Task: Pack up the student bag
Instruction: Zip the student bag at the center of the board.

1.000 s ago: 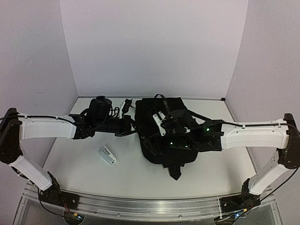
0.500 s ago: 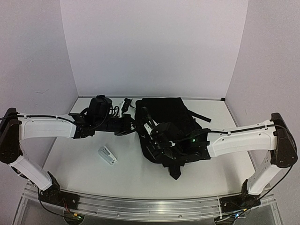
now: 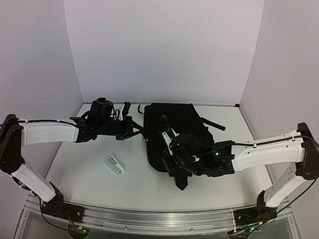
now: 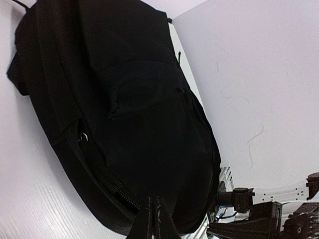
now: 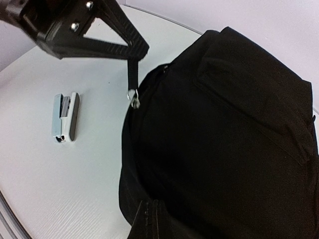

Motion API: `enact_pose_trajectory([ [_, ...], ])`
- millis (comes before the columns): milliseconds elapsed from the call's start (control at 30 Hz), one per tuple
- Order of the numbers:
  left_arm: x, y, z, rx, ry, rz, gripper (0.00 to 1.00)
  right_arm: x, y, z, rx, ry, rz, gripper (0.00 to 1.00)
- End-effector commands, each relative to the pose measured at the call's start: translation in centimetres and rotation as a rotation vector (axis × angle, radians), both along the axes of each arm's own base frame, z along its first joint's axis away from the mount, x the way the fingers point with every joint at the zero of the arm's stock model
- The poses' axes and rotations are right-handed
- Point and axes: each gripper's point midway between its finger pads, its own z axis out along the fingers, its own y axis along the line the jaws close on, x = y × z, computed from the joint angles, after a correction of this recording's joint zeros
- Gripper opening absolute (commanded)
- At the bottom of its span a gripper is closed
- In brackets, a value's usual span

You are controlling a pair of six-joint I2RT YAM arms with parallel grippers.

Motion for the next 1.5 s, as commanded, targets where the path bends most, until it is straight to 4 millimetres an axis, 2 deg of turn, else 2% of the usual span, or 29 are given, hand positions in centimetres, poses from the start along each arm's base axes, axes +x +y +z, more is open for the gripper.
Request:
enact_pose_trajectory([
  [0,3.9,1.6,3.8,-0.067,-0.108,0.064,0.00,-1.1,-1.0,-0.1,0.022,0.044,0.001,0.00],
  [167,5.9,2.2,3.7,-0.077,-0.143,0.043,0.00,-1.5,-1.3,-0.2,0.033,0.061,0.000,0.00],
  [267,6.3,1.6,3.7,-0.093,-0.141,-0.013,0.00,-1.5,-1.1,0.6,0.057,0.062,0.002,0.00],
  [300,6.3,1.3,3.6,-0.094,-0.138,-0.030,0.00,-1.6,-0.9,0.9,0.062,0.061,0.011,0.04],
  [467,5.7,0.8,3.7,-0.104,-0.117,-0.079,0.00,-0.7,1.6,2.0,0.040,0.026,0.037,0.54],
  [567,5.3,1.0,3.6,-0.105,-0.109,-0.082,0.00,0.4,3.3,2.0,0.005,-0.007,0.035,0.74],
  [667,5.0,1.1,3.5,-0.110,-0.102,-0.085,0.00,1.9,4.7,1.5,-0.024,-0.019,0.029,0.81],
  [833,4.7,1.1,3.7,-0.116,-0.103,-0.090,0.00,4.6,6.2,-0.3,-0.083,-0.027,0.017,0.85],
  [900,4.7,1.1,3.8,-0.116,-0.105,-0.091,0.00,5.3,6.6,-0.9,-0.112,-0.039,0.014,0.84],
  [967,4.7,1.1,3.9,-0.116,-0.110,-0.092,0.00,5.9,6.8,-1.8,-0.150,-0.054,0.008,0.75],
  [1033,4.8,1.1,3.8,-0.113,-0.114,-0.091,0.00,6.2,7.0,-2.4,-0.172,-0.062,0.007,0.60],
  [1133,5.1,1.2,3.7,-0.098,-0.120,-0.082,0.00,6.0,6.9,-2.4,-0.176,-0.060,0.012,0.27],
  [1233,6.0,1.5,4.0,-0.100,-0.127,-0.064,0.00,5.4,6.2,-2.0,-0.163,-0.051,0.019,0.07],
  [1300,6.9,2.0,4.0,-0.100,-0.126,-0.048,0.00,4.7,5.8,-1.6,-0.150,-0.045,0.028,0.00],
  [1467,9.5,3.1,3.6,-0.118,-0.139,-0.009,0.00,2.8,5.2,-1.2,-0.123,-0.025,0.046,0.00],
])
